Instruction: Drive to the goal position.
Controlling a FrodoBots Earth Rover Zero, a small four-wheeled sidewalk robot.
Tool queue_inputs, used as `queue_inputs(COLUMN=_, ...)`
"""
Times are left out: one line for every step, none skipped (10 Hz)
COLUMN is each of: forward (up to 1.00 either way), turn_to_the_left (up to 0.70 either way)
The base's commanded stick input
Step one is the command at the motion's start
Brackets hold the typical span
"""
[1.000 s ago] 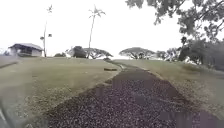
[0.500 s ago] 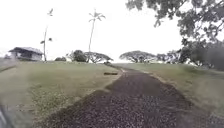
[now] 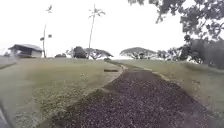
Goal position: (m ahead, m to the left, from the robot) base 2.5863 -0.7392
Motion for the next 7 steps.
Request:
queue_inputs(forward=1.0, turn_to_the_left=-0.37)
queue_inputs(forward=1.0, turn_to_the_left=-0.39)
queue_inputs(forward=1.0, turn_to_the_left=-0.37)
queue_inputs(forward=1.0, turn_to_the_left=-0.3)
queue_inputs(forward=1.0, turn_to_the_left=-0.06)
queue_inputs(forward=1.0, turn_to_the_left=-0.1)
queue_inputs(forward=1.0, turn_to_the_left=-0.19)
